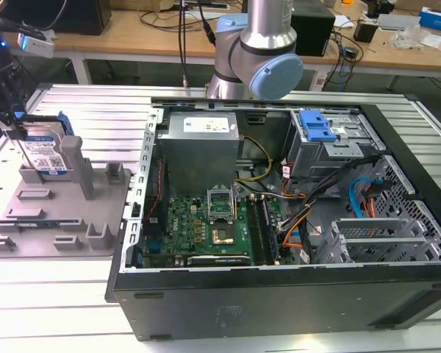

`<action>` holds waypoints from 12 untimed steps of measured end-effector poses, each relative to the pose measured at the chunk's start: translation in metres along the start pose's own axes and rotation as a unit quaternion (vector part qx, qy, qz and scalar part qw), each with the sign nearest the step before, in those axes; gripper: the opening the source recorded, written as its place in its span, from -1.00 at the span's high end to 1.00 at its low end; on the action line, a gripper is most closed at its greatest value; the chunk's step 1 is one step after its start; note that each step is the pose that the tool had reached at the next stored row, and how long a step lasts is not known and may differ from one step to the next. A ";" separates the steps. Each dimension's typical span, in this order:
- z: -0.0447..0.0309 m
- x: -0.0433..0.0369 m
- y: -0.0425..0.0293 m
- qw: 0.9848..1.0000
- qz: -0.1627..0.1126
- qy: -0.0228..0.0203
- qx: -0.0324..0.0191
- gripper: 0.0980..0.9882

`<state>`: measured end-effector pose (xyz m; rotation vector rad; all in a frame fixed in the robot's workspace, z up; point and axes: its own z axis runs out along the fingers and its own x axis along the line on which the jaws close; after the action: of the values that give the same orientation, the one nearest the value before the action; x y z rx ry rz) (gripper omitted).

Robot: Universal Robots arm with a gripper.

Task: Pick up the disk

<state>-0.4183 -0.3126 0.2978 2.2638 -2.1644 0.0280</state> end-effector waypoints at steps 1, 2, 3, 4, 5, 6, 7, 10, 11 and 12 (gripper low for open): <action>0.0003 0.0000 0.0000 1.000 0.000 0.000 0.000 0.34; 0.0005 0.0000 0.0000 1.000 0.000 0.000 0.000 0.34; 0.0006 0.0000 0.0000 1.000 0.000 0.000 0.000 0.34; 0.0007 0.0000 0.0000 1.000 0.000 0.000 0.000 0.34; 0.0007 0.0000 0.0000 1.000 0.000 0.000 0.000 0.34; 0.0007 0.0000 0.0000 1.000 0.000 0.000 0.000 0.34; 0.0008 0.0000 0.0000 1.000 0.000 0.000 0.000 0.34; 0.0009 0.0000 0.0000 1.000 0.000 0.000 0.000 0.34; 0.0010 0.0000 0.0000 1.000 0.000 0.000 0.000 0.37; 0.0010 0.0000 0.0000 1.000 0.000 0.000 0.000 0.37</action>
<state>-0.4183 -0.3126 0.2968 2.2637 -2.1644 0.0279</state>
